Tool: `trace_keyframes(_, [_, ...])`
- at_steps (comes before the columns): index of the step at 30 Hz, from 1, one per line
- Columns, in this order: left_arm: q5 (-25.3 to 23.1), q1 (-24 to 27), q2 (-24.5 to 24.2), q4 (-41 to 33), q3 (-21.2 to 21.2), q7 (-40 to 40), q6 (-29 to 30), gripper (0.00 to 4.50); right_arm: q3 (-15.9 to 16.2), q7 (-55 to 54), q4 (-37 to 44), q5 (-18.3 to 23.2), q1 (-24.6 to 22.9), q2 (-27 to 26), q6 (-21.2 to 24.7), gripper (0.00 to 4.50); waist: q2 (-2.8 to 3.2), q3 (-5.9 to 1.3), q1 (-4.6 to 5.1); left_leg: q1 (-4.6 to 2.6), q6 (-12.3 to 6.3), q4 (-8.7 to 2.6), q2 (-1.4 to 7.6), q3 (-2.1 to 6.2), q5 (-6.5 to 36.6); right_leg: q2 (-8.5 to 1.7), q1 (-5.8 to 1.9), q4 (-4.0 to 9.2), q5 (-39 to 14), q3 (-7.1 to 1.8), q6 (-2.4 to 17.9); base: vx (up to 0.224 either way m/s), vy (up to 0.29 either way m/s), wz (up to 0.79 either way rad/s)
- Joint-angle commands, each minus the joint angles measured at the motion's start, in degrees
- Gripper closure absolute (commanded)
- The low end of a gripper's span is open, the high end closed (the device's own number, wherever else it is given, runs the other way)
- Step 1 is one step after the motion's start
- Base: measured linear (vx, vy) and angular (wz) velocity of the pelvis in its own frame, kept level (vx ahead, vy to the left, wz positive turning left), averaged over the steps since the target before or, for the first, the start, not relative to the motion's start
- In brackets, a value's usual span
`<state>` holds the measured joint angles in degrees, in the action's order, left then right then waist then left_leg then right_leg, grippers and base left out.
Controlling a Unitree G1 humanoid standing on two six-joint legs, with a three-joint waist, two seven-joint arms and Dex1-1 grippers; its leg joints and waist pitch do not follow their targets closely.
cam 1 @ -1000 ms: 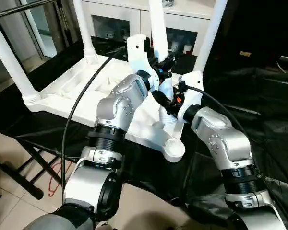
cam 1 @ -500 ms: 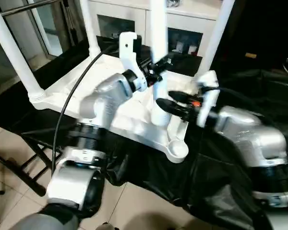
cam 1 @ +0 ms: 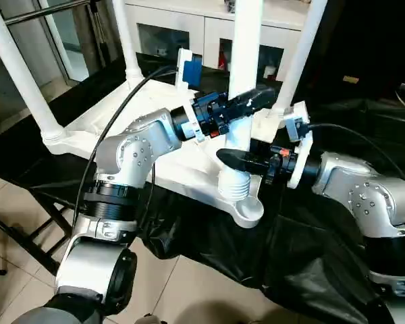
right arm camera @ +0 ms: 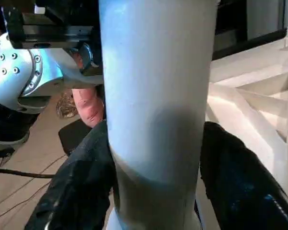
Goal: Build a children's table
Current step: Pick table leg
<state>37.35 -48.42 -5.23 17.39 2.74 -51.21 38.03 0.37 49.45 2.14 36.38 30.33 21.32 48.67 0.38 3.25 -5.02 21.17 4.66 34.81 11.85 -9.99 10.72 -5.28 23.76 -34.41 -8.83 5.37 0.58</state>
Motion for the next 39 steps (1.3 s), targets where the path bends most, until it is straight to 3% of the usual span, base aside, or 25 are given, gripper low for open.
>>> trace_keyframes(1, [2.53,-0.60,0.59,-2.76,-0.53,-1.96,1.18,2.64,0.67,-1.83,-1.36,-2.10,-0.60,0.78,0.52,2.14,-1.04,-4.27,-0.09,-0.11,-1.64,-3.90,0.60,-0.16,7.05,-2.50,-3.79,4.32,-18.35,-2.42,7.89,0.000,0.000,0.00])
trace_keyframes(5, [2.83,-0.51,0.72,-3.08,-0.20,-2.05,1.57,2.64,0.80,-3.19,-1.80,-3.08,-0.58,-0.04,-0.18,2.53,-1.04,-4.42,-0.11,-0.06,-1.75,-3.82,0.60,-0.17,6.41,-2.52,-3.82,4.08,-16.57,-2.45,8.44,0.000,0.000,0.00])
trace_keyframes(16, [1.58,-0.49,2.77,-3.06,1.03,1.98,-0.21,2.64,0.73,-8.58,-1.50,-3.66,-0.14,-5.17,-3.07,2.62,-1.02,-4.40,0.02,-0.06,-1.50,-3.87,0.62,-0.18,6.29,-2.58,-3.77,3.98,-15.37,-2.49,8.96,0.000,0.000,0.00])
trace_keyframes(17, [-1.28,-1.31,3.77,-1.35,1.31,6.31,-2.73,2.29,0.93,-9.65,-1.74,-4.47,0.08,-5.95,-3.91,2.62,-0.87,-4.35,-0.05,-0.15,-1.35,-3.93,0.69,-0.15,6.57,-2.57,-3.71,3.99,-15.72,-2.50,8.91,0.000,0.000,0.00])
trace_keyframes(20, [-4.48,-2.98,4.99,1.16,2.53,12.36,-6.24,1.91,1.06,-11.07,-2.20,-5.50,0.47,-6.74,-5.10,2.62,-0.93,-4.32,-0.01,-0.34,-0.97,-3.92,0.65,-0.25,7.46,-2.46,-3.52,4.42,-17.14,-2.52,7.95,0.000,0.000,0.00])
trace_keyframes(23, [-5.44,-4.13,5.68,1.78,3.59,15.16,-8.27,1.79,1.09,-11.95,-2.55,-5.99,0.79,-7.22,-5.75,2.62,-0.99,-4.39,0.00,-0.09,-0.86,-3.99,0.59,-0.07,7.15,-2.48,-3.81,4.31,-16.53,-2.43,7.40,0.000,0.000,0.00])
trace_keyframes(26, [-5.20,-6.47,7.02,3.69,6.57,21.41,-8.64,1.79,1.42,-13.56,-3.11,-7.36,1.14,-8.06,-7.05,2.62,-1.02,-4.50,0.01,0.15,-1.24,-3.78,0.47,-0.08,6.00,-2.47,-3.92,3.99,-14.18,-2.45,7.82,0.000,0.000,0.00])
trace_keyframes(31, [-5.92,-6.25,7.96,4.51,6.43,23.28,-8.63,1.79,1.94,-15.01,-3.58,-8.80,1.31,-9.02,-8.34,2.62,-0.91,-4.62,0.04,0.06,-2.04,-3.67,0.46,-0.11,5.04,-2.37,-3.88,3.84,-12.61,-2.42,8.86,0.000,0.000,0.00])
trace_keyframes(32, [-5.92,-6.25,7.96,4.51,6.43,23.28,-8.63,2.06,1.94,-15.01,-3.58,-8.80,1.31,-9.02,-8.34,2.62,-0.93,-4.64,0.03,0.12,-2.18,-3.67,0.45,-0.10,4.93,-2.34,-3.94,3.79,-12.08,-2.42,9.16,0.000,0.000,0.00])
trace_keyframes(39, [-6.36,-5.05,8.43,4.35,6.24,24.56,-8.71,2.54,2.01,-15.72,-3.92,-9.83,1.72,-9.70,-9.06,2.62,-0.86,-4.53,0.04,0.04,-2.33,-3.77,0.53,-0.09,5.94,-2.39,-3.94,3.92,-12.59,-2.42,9.46,0.000,0.000,0.00])
